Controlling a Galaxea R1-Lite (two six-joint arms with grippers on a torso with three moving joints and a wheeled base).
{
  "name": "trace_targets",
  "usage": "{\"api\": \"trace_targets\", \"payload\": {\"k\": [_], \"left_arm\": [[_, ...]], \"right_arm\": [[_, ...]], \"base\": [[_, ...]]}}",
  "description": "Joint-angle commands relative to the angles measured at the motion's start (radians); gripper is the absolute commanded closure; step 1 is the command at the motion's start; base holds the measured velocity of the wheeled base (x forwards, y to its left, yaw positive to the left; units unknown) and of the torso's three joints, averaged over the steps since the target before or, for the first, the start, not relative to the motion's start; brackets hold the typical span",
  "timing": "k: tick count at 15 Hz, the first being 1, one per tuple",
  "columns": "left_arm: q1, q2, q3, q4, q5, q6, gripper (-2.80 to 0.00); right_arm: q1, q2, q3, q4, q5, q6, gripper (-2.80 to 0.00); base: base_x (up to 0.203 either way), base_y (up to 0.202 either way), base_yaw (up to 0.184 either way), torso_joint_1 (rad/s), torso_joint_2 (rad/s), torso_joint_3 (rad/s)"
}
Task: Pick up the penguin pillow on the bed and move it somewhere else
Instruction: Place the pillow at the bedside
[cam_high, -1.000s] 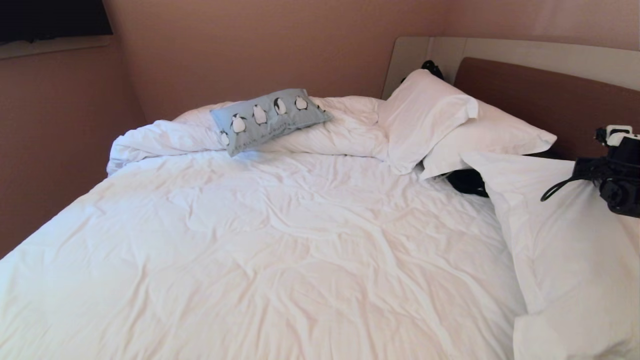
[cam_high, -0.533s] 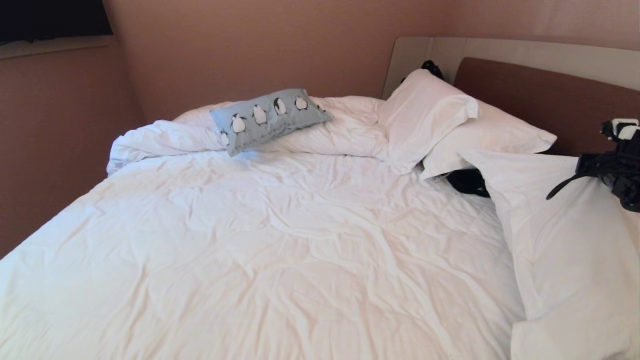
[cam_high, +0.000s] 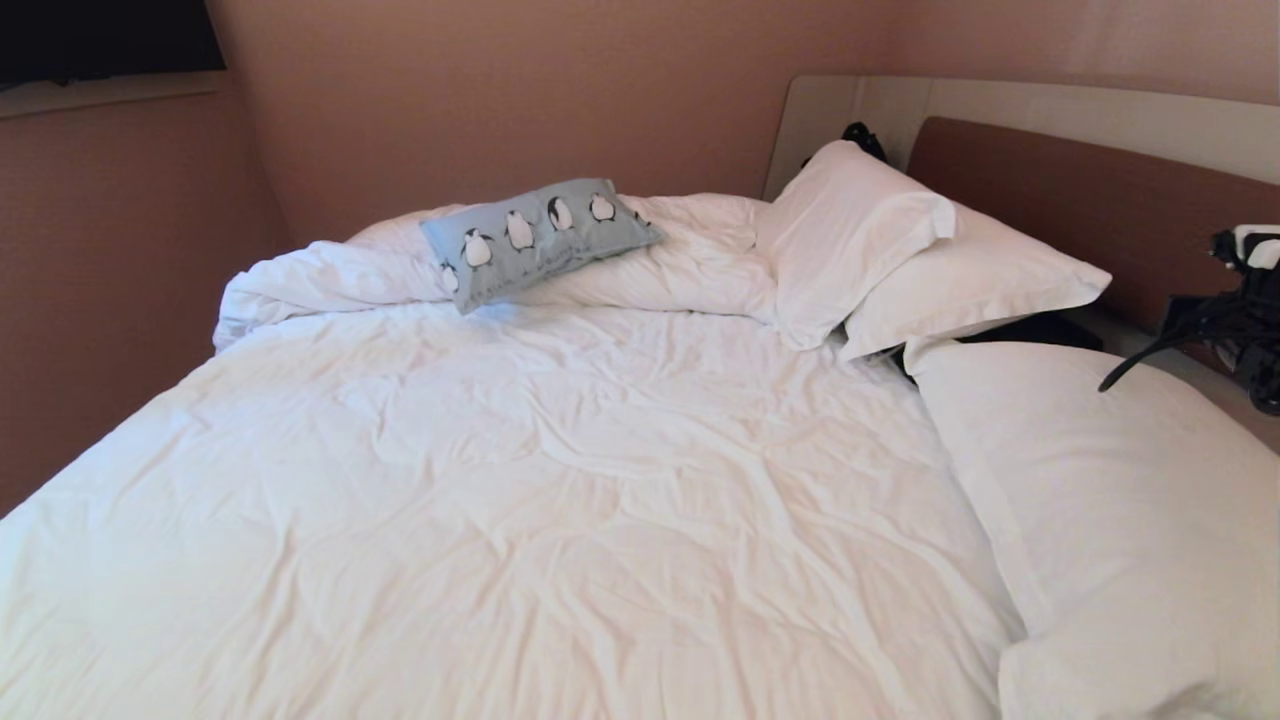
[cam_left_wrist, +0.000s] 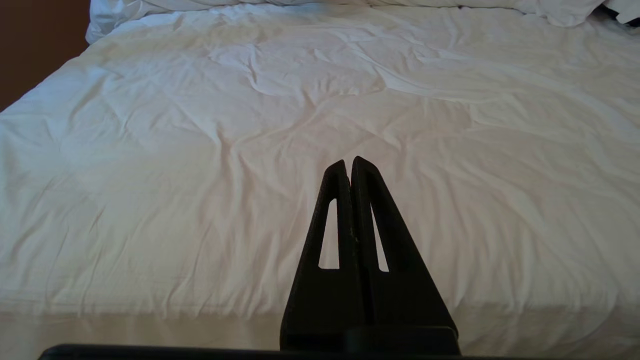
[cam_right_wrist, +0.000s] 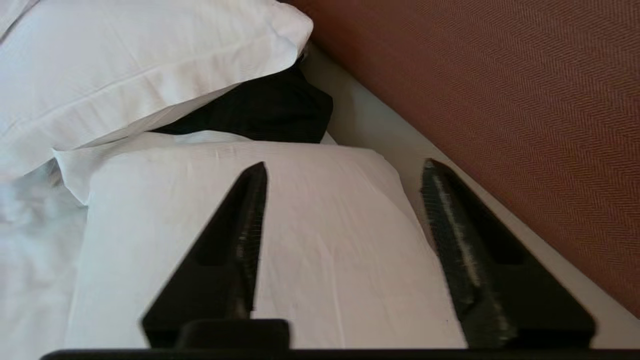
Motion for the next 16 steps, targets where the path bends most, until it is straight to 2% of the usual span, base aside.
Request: {"api": "trace_targets", "payload": {"k": [1,3,4,7,8,10,13,16], "left_arm": [[0.0,0.0,0.002,0.0,0.001,0.0,0.0],[0.0,0.0,0.0,0.0,0.001,0.0,0.0],[0.0,0.0,0.0,0.0,0.001,-0.001,0.0],[0.0,0.0,0.001,0.0,0.001,0.0,0.0],[0.0,0.0,0.0,0.0,0.001,0.0,0.0],[0.0,0.0,0.001,0.0,0.001,-0.001,0.0],[0.0,0.0,0.001,0.0,0.001,0.0,0.0],[0.0,0.0,0.0,0.0,0.001,0.0,0.0]], "right_arm": [[-0.002,-0.039,0.004,0.039,0.001,0.001,-2.8],[-0.02,-0.119,0.018,0.155,0.034,0.01,-2.8],[-0.037,-0.167,0.031,0.236,0.083,0.01,0.0],[-0.104,-0.307,0.047,0.538,0.319,-0.004,0.0],[-0.134,-0.341,0.046,0.62,0.355,-0.044,0.0],[-0.182,-0.372,0.075,0.642,0.371,-0.117,0.0],[-0.218,-0.393,0.094,0.646,0.378,-0.122,0.0],[-0.272,-0.461,0.22,0.641,0.389,-0.119,0.0]], "base": [[0.0,0.0,0.0,0.0,0.0,0.0],[0.0,0.0,0.0,0.0,0.0,0.0],[0.0,0.0,0.0,0.0,0.0,0.0],[0.0,0.0,0.0,0.0,0.0,0.0],[0.0,0.0,0.0,0.0,0.0,0.0],[0.0,0.0,0.0,0.0,0.0,0.0],[0.0,0.0,0.0,0.0,0.0,0.0],[0.0,0.0,0.0,0.0,0.0,0.0]]}}
